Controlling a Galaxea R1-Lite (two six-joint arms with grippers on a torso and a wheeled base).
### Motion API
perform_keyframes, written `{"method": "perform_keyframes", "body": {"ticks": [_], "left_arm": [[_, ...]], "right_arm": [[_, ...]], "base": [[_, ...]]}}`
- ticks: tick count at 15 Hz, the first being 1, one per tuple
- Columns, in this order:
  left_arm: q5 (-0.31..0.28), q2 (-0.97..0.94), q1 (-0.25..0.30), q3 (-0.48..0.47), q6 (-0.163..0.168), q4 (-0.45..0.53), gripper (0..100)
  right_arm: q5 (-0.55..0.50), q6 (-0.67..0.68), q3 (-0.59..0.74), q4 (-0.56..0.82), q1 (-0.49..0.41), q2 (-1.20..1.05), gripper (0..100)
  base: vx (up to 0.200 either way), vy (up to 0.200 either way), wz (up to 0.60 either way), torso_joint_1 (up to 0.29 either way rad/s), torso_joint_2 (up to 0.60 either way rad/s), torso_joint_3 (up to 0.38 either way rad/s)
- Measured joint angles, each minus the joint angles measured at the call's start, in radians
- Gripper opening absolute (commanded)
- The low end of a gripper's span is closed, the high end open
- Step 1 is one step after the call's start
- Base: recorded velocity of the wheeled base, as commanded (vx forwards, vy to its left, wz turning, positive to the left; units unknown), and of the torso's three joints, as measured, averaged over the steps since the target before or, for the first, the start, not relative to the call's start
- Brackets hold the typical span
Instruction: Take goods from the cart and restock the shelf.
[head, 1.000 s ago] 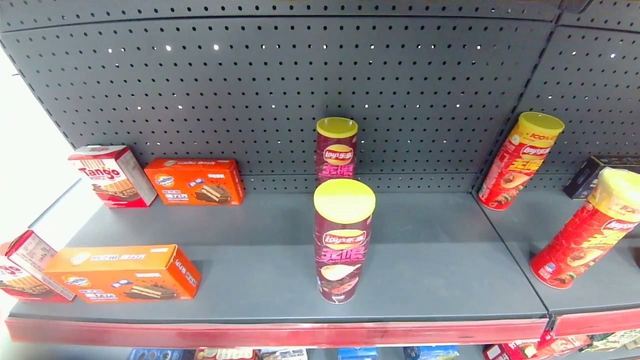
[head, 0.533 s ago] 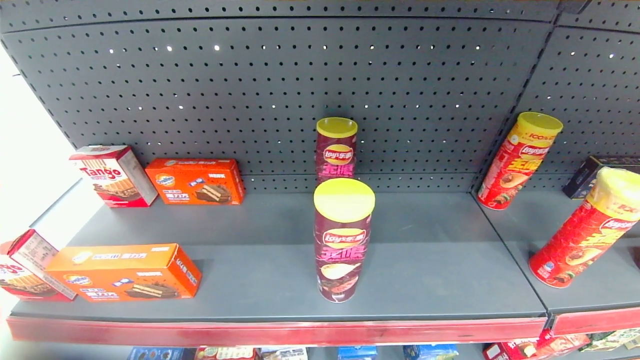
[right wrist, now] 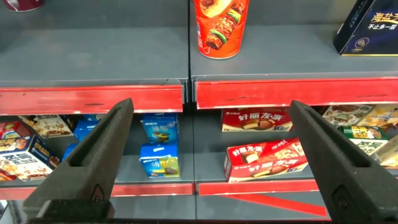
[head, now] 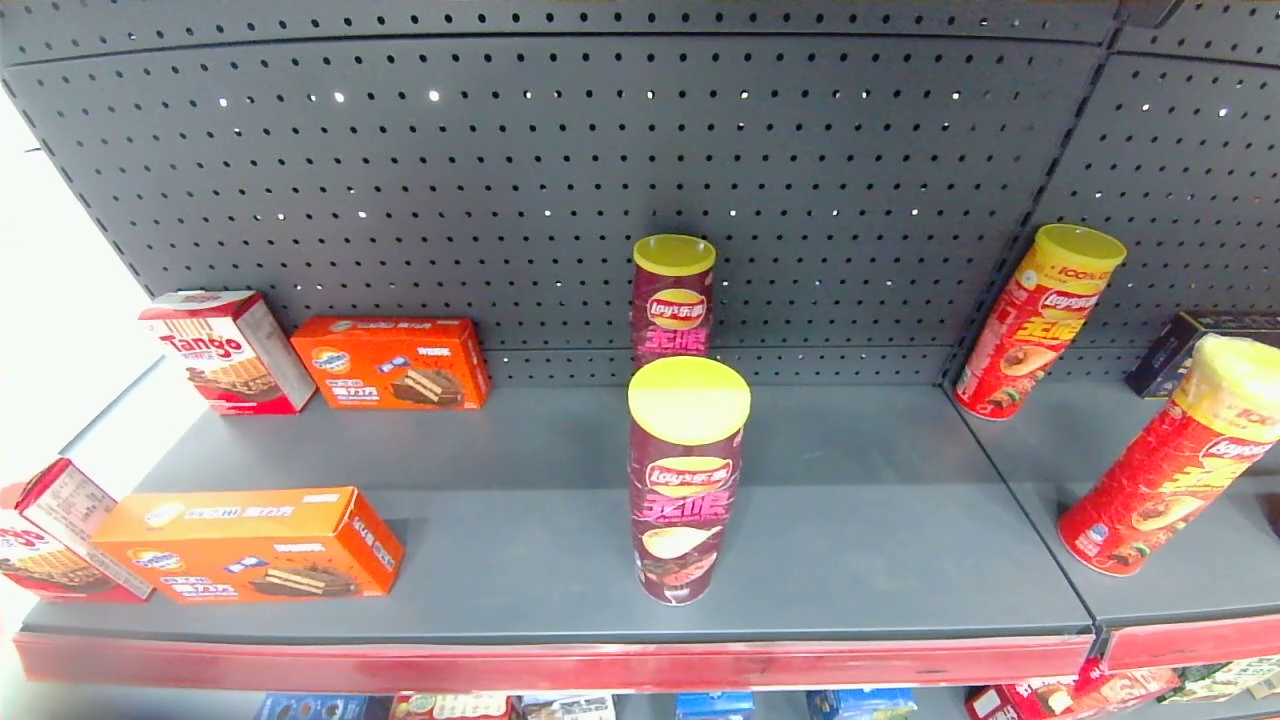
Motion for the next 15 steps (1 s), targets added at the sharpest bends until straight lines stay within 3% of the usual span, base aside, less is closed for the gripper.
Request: {"method": "perform_keyframes", "body": {"ticks": [15], "left_arm": [[0.0,0.0,0.0,0.0,-0.001,0.0,100]], "right_arm": [[0.0,0.0,0.0,0.0,-0.001,0.0,100]], "base": [[0.0,0.0,0.0,0.0,0.0,0.0]]}}
